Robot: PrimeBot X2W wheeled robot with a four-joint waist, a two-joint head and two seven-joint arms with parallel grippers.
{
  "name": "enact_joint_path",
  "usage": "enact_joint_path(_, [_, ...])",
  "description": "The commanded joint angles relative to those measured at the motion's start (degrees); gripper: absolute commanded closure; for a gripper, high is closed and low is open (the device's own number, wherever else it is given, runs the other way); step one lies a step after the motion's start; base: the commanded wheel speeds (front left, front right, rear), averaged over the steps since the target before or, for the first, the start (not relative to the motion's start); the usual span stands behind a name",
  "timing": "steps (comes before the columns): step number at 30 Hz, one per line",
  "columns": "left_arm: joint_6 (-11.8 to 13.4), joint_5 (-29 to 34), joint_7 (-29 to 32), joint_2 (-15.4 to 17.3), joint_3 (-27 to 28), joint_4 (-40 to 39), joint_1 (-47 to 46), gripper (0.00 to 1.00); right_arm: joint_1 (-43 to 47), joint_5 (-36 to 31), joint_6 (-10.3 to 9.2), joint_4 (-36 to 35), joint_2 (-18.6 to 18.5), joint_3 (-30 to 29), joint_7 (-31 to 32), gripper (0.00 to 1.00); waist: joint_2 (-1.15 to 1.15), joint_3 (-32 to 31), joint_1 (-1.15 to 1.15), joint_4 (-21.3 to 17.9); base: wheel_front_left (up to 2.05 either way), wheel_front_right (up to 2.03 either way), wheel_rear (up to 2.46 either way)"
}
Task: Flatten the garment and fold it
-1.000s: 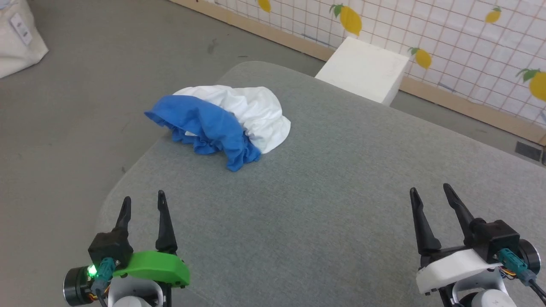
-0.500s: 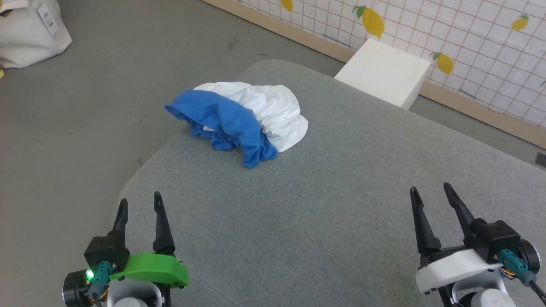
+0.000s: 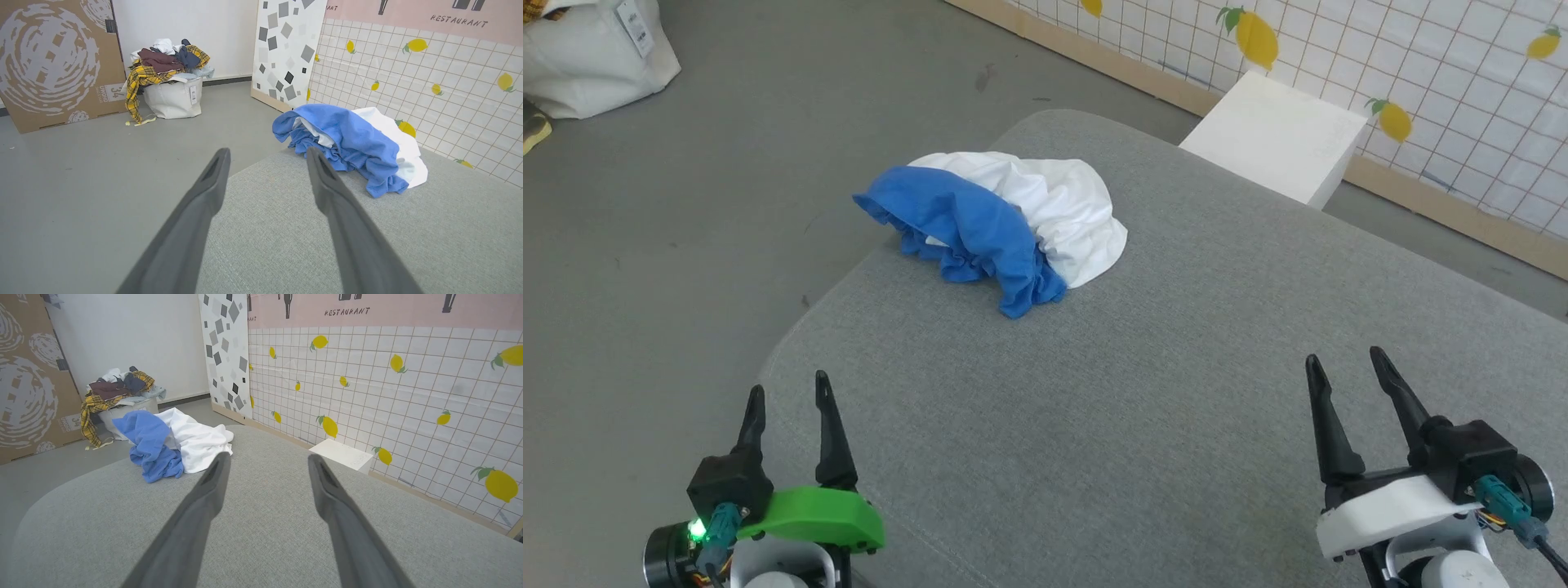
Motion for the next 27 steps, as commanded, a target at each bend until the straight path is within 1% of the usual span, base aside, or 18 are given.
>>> enact_joint_path(1, [-0.2, 0.3, -0.4, -0.3, -0.4, 0.0, 0.3, 0.0, -0.9, 0.0, -0.1, -0.2, 0.0, 0.1, 0.0, 0.0, 0.0, 0.5, 0.0, -0.3, 0.0, 0.0, 0.0])
enact_joint_path(5, [-2.3, -0.3, -0.4, 0.0, -0.8, 0.9, -3.6, 0.0, -2.2, -0.7, -0.1, -1.1, 0.0, 0.9, 0.8, 0.0, 0.0, 3.0, 0.0, -2.1, 0.0, 0.0, 0.0])
enact_joint_path(8, [-4.2, -1.8, 0.5, 0.8, -0.7, 3.2, -9.9, 0.0, -3.9, -2.1, -0.1, -2.4, 0.0, 1.6, 1.8, 0.0, 0.0, 6.7, 0.0, -5.0, 0.0, 0.0, 0.0])
enact_joint_path(11, [-5.5, -4.0, 3.7, 1.7, 0.3, 5.4, -17.2, 0.0, -5.9, -3.3, -0.1, -4.0, 0.0, 2.2, 2.6, 0.0, 0.0, 11.4, 0.0, -8.6, 0.0, 0.0, 0.0])
enact_joint_path(14, [-6.7, -7.3, 8.8, 3.5, 2.3, 7.9, -25.4, 0.0, -8.0, -4.2, -0.1, -5.5, 0.0, 2.6, 3.2, 0.0, 0.0, 17.2, 0.0, -12.6, 0.0, 0.0, 0.0])
enact_joint_path(17, [-7.6, -10.3, 14.1, 6.0, 4.4, 10.0, -32.4, 0.0, -10.3, -4.8, -0.1, -6.4, 0.0, 2.8, 3.5, 0.0, 0.0, 22.7, 0.0, -16.4, 0.0, 0.0, 0.0])
enact_joint_path(18, [-7.8, -10.9, 16.2, 7.4, 5.0, 10.5, -34.7, 0.0, -11.2, -5.1, -0.1, -6.7, 0.0, 2.9, 3.5, 0.0, 0.0, 24.8, 0.0, -17.9, 0.0, 0.0, 0.0])
enact_joint_path(21, [-7.7, -13.5, 22.7, 10.6, 7.3, 12.6, -40.3, 0.0, -13.4, -5.5, -0.1, -7.4, 0.0, 2.9, 3.2, 0.0, 0.0, 29.9, 0.0, -21.2, 0.0, 0.0, 0.0])
enact_joint_path(24, [-6.0, -15.7, 29.7, 13.6, 9.7, 14.2, -44.3, 0.0, -15.3, -5.1, -0.1, -7.3, 0.0, 2.7, 2.3, 0.0, 0.0, 34.1, 0.0, -24.5, 0.0, 0.0, 0.0])
enact_joint_path(27, [-4.1, -16.8, 36.2, 16.3, 11.1, 14.8, -46.1, 0.0, -16.5, -4.4, -0.1, -6.7, 0.0, 2.4, 1.3, 0.0, 0.0, 36.8, 0.0, -26.8, 0.0, 0.0, 0.0])
